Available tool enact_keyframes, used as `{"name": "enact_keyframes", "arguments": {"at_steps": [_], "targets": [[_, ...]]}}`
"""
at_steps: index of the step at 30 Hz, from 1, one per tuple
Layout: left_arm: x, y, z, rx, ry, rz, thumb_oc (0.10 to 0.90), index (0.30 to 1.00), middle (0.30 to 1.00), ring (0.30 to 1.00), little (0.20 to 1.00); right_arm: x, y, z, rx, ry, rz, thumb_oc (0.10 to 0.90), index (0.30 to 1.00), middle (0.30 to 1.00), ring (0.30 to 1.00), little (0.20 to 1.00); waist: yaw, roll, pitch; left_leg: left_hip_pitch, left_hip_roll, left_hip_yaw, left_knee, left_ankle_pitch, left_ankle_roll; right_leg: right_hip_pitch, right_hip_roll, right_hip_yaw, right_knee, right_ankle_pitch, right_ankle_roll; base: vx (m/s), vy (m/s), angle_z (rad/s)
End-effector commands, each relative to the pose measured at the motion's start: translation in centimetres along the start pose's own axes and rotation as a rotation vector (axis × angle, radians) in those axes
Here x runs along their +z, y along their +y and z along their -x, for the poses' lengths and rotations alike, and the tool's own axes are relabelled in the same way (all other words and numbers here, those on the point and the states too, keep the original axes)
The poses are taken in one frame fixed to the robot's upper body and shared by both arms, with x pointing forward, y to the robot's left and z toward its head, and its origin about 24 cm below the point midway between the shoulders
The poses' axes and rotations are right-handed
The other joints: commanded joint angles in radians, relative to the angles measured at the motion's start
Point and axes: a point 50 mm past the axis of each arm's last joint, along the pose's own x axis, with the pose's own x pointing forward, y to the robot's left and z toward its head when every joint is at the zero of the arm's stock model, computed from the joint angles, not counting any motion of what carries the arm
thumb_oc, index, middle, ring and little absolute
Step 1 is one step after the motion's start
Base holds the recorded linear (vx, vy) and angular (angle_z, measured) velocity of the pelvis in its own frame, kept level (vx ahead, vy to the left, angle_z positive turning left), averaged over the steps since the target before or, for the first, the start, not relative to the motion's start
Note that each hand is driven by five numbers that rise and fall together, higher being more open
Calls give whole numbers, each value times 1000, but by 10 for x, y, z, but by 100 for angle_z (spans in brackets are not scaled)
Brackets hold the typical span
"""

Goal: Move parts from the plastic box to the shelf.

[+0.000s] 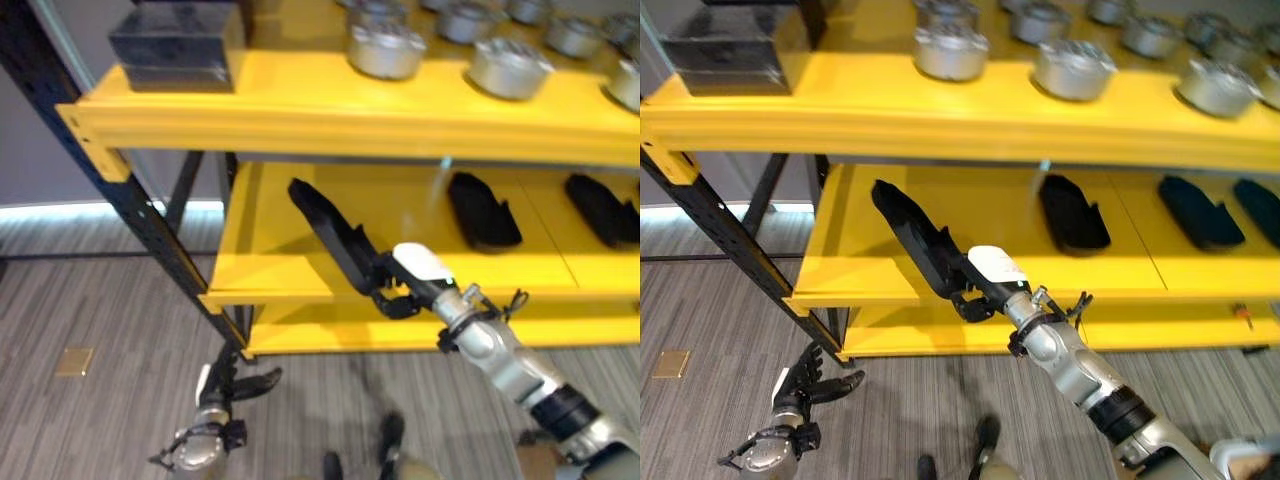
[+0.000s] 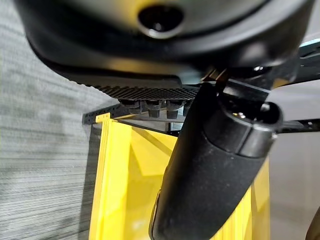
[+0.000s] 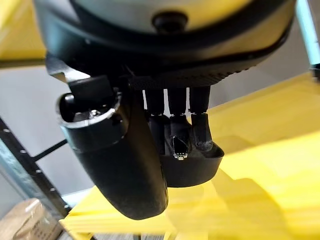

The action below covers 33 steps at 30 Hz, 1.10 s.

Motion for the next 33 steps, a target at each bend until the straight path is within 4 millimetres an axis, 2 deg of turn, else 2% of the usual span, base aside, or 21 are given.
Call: {"name": "enact_keyframes", "arguments": {"at_steps": [1,5,13,24,33], "targets": [[51,-3,-10,-53,-241,1,900,1000,1000,1000,1000,45,-74,-24,-296,-248,28,400,300,300,300,300,15,-37,-58,63,211,-55,38,-52,-96,25,-61,47,19,-24,84,87,-185,22],[48,-12,-9,-100,-225,3,900,1000,1000,1000,1000,45,-77,-20,-295,-256,35,400,300,300,300,300,6,-24,-63,69,258,-73,13,-19,-119,19,-37,34,71,-77,65,74,-194,27],[43,-16,-9,-115,-200,10,900,1000,1000,1000,1000,43,-79,-17,-303,-257,40,400,300,300,300,300,3,-7,-67,56,296,-90,21,19,-140,21,-23,15,114,-119,44,34,-121,20],[37,-19,-5,-114,-179,28,900,1000,1000,1000,1000,47,-76,-15,-302,-275,21,400,300,300,300,300,3,2,-84,53,329,-90,59,88,-164,61,21,22,77,-133,18,12,-76,0],[38,-19,-5,-116,-183,19,900,1000,1000,1000,1000,46,-72,-15,-305,-266,-1,400,300,300,300,300,-5,10,-95,57,336,-78,40,101,-173,77,28,21,48,-128,15,0,-4,0]]}}
